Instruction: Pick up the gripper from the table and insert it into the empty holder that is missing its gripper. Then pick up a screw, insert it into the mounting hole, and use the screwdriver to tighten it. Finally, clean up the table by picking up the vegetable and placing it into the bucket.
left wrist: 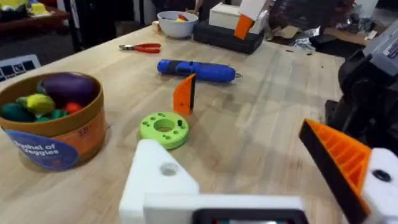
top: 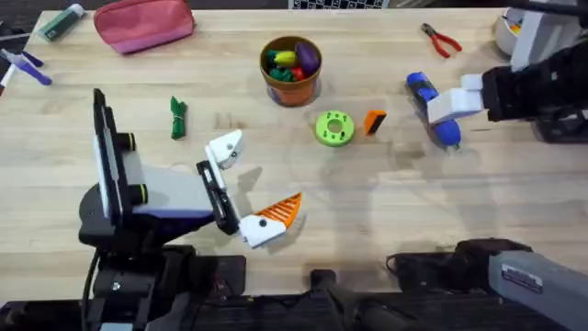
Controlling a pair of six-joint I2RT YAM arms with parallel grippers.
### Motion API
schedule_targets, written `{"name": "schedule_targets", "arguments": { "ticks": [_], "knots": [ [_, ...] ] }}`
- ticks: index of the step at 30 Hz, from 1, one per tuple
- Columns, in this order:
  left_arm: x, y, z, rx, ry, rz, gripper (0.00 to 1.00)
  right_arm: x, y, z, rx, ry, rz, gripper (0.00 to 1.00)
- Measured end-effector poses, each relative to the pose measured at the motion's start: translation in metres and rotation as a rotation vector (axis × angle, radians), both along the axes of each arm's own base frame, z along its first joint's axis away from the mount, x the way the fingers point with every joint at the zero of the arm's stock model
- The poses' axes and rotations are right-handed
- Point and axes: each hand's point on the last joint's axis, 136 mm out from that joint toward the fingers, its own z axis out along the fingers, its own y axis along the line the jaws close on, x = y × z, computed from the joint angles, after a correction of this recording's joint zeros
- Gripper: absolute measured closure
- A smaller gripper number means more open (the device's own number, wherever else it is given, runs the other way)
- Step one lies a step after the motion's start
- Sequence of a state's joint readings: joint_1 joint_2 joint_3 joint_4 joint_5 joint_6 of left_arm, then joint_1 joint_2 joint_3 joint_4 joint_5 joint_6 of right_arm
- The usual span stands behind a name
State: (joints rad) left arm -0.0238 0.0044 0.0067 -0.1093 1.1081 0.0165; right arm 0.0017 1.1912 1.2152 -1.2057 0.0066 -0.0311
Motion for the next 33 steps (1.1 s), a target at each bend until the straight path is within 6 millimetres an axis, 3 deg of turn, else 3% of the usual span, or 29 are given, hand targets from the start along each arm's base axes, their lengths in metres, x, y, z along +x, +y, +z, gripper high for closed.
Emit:
{"name": "schedule_targets", "arguments": {
  "ticks": [33],
  "knots": [
    [-0.0034, -0.0015, -0.0002, 0.015, -0.034, -0.024, 0.015, -0.0001, 0.0001, 0.0, 0.0, 0.0, 0.0, 0.008]
  ]
}}
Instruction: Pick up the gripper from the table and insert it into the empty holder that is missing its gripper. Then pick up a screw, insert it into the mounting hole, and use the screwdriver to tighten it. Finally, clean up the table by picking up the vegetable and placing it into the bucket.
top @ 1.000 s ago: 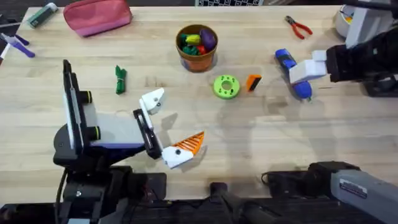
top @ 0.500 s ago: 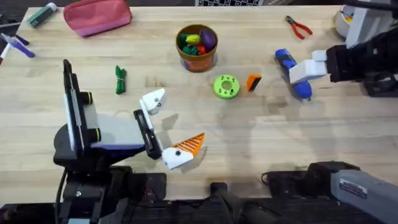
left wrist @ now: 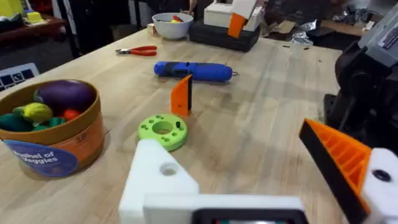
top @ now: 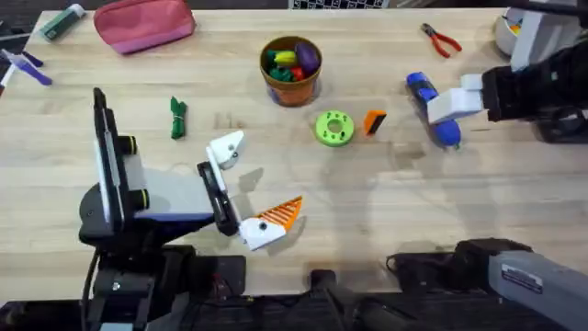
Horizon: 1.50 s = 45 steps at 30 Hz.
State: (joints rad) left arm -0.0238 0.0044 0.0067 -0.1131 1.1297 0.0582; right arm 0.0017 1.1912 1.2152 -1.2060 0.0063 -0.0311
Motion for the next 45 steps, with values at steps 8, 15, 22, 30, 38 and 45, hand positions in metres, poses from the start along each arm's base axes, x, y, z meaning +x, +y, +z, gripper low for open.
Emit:
{"name": "schedule_targets", "arguments": {
  "ticks": [8, 15, 22, 30, 38, 45],
  "knots": [
    [0.0, 0.0, 0.0, 0.0, 0.0, 0.0, 0.015, 0.0, -0.0001, 0.0, 0.0, 0.0, 0.0, 0.008],
    [0.0, 0.0, 0.0, 0.0, 0.0, 0.0, 0.015, 0.0, 0.0, 0.0, 0.0, 0.0, 0.0, 0.007],
    [0.0, 0.0, 0.0, 0.0, 0.0, 0.0, 0.015, 0.0, 0.0, 0.0, 0.0, 0.0, 0.0, 0.008],
    [0.0, 0.0, 0.0, 0.0, 0.0, 0.0, 0.015, 0.0, 0.0, 0.0, 0.0, 0.0, 0.0, 0.007],
    [0.0, 0.0, 0.0, 0.0, 0.0, 0.0, 0.015, -0.0028, 0.0007, -0.0008, 0.019, 0.013, -0.051, 0.008],
    [0.0, 0.0, 0.0, 0.0, 0.0, 0.0, 0.015, -0.0051, 0.0011, -0.0015, 0.049, 0.026, -0.141, 0.008]
  ]
}}
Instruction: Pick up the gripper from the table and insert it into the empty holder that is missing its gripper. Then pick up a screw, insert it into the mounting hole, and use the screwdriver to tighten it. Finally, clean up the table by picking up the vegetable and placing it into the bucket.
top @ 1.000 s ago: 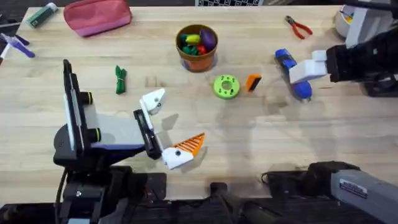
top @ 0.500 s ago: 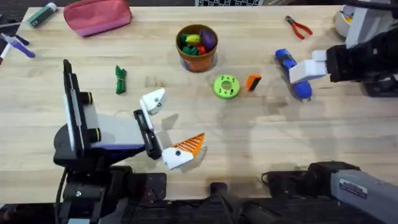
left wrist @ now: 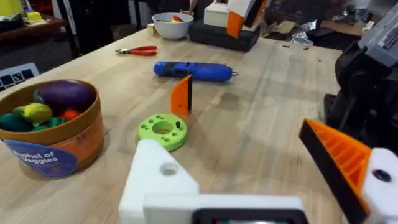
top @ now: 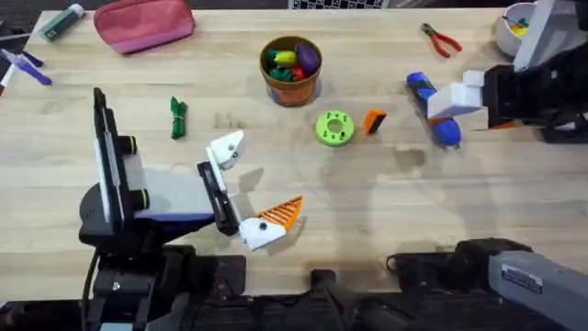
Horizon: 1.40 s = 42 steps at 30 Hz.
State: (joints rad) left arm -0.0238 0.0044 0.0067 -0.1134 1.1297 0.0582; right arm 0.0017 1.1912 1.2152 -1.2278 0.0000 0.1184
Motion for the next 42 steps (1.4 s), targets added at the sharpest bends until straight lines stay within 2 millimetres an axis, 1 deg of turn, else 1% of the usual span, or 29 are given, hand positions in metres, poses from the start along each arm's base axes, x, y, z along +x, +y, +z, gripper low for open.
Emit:
{"name": "schedule_targets", "arguments": {
  "ticks": [5, 10, 13, 20, 23, 28, 36, 38, 42],
  "knots": [
    [0.0, 0.0, 0.0, 0.0, 0.0, 0.0, 0.015, 0.0, 0.009, -0.001, 0.027, 0.009, 0.009, 0.01],
    [0.0, 0.0, 0.0, 0.0, 0.0, 0.0, 0.015, 0.006, 0.032, -0.011, 0.036, 0.076, 0.079, 0.007],
    [0.0, 0.0, 0.0, 0.0, 0.0, 0.0, 0.015, 0.015, 0.049, -0.013, 0.034, 0.115, 0.134, 0.008],
    [0.0, 0.0, 0.0, 0.0, 0.0, 0.0, 0.015, 0.053, 0.085, -0.005, 0.047, 0.112, 0.191, 0.008],
    [0.0, 0.0, 0.0, 0.0, 0.0, 0.0, 0.015, 0.061, 0.095, -0.012, 0.045, 0.135, 0.195, 0.007],
    [0.0, 0.0, 0.0, 0.0, 0.0, 0.0, 0.015, 0.064, 0.097, -0.032, 0.011, 0.202, 0.185, 0.008],
    [0.0, 0.0, 0.0, 0.0, 0.0, 0.0, 0.015, 0.072, 0.093, -0.037, -0.016, 0.184, 0.162, 0.009],
    [0.0, 0.0, 0.0, 0.0, 0.0, 0.0, 0.016, 0.074, 0.091, -0.042, -0.027, 0.176, 0.148, 0.009],
    [0.0, 0.0, 0.0, 0.0, 0.0, 0.0, 0.014, 0.07, 0.086, -0.055, -0.049, 0.194, 0.126, 0.01]
  ]
}}
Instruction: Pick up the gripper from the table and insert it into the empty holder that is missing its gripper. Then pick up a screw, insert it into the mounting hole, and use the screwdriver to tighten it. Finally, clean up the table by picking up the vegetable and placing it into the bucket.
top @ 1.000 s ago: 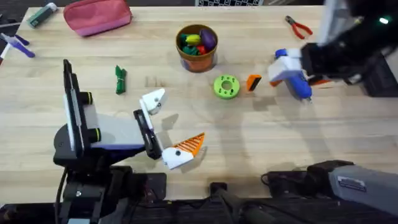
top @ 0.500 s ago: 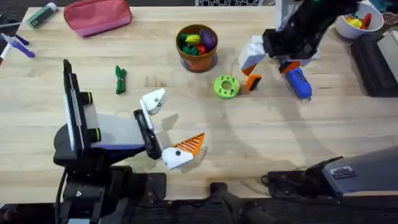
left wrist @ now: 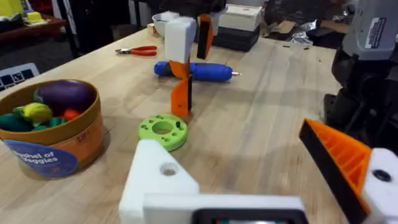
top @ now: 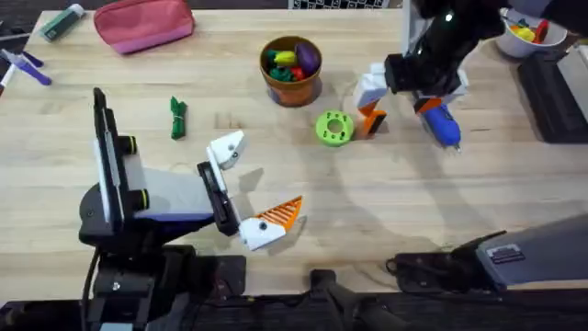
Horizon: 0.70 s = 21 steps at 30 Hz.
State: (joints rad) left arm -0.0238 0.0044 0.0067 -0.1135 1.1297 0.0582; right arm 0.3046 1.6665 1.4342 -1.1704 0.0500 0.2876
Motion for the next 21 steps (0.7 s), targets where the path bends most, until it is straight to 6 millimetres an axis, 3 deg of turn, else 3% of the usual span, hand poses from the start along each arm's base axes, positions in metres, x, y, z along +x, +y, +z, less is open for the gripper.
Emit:
{"name": "schedule_targets", "arguments": {
  "ticks": [15, 21],
  "knots": [
    [0.0, 0.0, 0.0, 0.0, 0.0, 0.0, 0.015, 0.011, 0.004, -0.039, -0.008, 0.043, -0.008, 0.018],
    [0.0, 0.0, 0.0, 0.0, 0.0, 0.0, 0.015, 0.01, 0.007, -0.04, 0.007, 0.047, -0.011, 0.091]
  ]
}}
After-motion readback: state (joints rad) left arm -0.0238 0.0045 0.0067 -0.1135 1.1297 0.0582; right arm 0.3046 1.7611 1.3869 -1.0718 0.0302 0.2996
